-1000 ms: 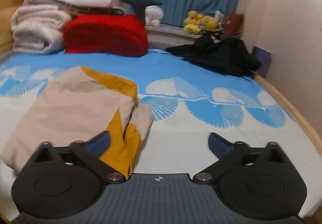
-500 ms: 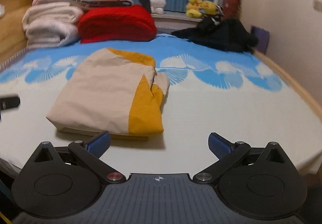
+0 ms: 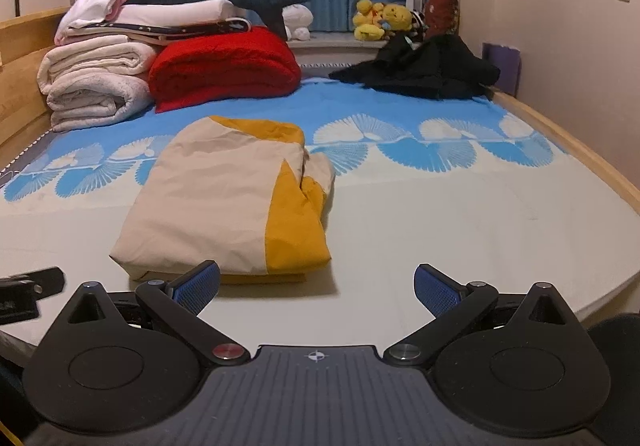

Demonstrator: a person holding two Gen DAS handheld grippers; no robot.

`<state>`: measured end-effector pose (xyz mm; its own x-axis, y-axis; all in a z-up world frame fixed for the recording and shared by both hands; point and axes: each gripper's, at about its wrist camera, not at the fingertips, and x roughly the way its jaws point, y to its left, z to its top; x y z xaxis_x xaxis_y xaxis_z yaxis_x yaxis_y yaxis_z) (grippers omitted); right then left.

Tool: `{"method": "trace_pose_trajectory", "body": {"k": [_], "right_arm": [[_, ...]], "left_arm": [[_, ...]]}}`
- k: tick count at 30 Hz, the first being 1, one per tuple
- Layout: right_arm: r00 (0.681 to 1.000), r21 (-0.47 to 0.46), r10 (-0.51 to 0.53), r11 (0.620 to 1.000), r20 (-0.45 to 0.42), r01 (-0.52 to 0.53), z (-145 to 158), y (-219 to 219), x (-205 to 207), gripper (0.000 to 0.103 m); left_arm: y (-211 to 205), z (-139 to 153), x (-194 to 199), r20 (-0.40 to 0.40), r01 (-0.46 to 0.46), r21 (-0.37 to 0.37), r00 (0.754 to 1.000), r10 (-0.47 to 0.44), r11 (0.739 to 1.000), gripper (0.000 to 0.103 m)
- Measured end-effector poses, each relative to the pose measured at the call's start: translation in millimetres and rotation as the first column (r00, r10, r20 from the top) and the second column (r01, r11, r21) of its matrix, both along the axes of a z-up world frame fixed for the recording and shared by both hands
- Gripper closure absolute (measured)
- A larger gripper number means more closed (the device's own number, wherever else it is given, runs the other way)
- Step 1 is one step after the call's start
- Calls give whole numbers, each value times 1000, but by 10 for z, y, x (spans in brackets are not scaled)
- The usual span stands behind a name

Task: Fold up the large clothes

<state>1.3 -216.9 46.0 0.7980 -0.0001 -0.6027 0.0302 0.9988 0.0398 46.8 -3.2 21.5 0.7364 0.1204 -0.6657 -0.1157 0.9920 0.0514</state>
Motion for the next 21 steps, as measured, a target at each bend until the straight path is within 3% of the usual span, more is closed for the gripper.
{"method": "trace_pose_trajectory", "body": {"k": [5,21], "right_arm": [[999,-51,20,999,30,-19,18,64,-30,1],[1000,-48,7,999,26,-6,9,41,-4,1]], "left_arm": [[-68,14,-33,21,45,21,999,-45,999,0],[-43,-16,5,17,49,9,999,-49,999,0]]}}
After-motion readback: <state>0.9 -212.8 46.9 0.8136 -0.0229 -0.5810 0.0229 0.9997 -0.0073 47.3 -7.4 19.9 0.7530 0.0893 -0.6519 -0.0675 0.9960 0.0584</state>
